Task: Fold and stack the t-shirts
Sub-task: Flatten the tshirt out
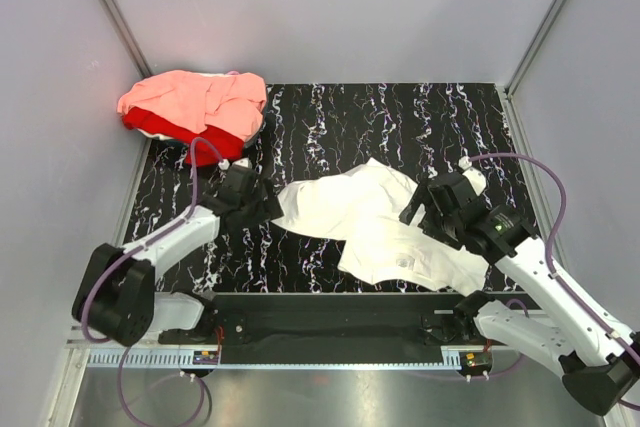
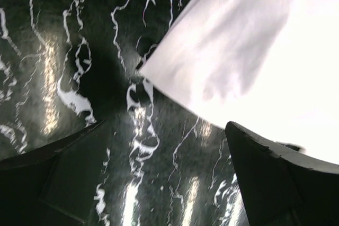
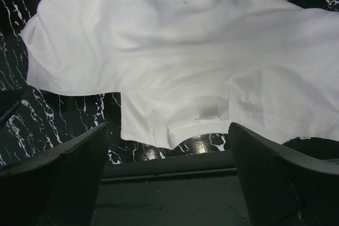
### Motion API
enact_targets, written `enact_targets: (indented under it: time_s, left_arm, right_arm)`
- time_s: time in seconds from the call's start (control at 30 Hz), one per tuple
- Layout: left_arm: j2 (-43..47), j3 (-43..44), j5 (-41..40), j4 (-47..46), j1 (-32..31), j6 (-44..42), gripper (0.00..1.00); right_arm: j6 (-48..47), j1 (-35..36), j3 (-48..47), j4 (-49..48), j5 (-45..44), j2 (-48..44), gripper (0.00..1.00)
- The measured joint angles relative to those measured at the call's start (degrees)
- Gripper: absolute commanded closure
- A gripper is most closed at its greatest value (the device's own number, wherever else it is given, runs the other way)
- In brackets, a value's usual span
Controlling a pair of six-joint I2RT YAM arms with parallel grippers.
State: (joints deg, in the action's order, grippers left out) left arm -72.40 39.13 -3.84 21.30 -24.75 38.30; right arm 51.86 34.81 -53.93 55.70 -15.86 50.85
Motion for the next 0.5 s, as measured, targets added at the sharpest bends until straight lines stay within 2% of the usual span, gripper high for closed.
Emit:
enact_targets:
  time_s: [0.27, 0.5]
  left_arm:
    - [-9.09, 0.04, 1.97, -6.27, 0.94, 3.04, 0.16]
    - [-10.21, 0.2, 1.05, -8.31, 0.98, 5.38, 0.27]
  right_arm:
    - [-2.12, 0.0, 0.0, -0.52, 1.97, 2.03, 0.0]
    - [-2.91, 0.0, -0.07, -0.48, 2.01, 2.49, 0.0]
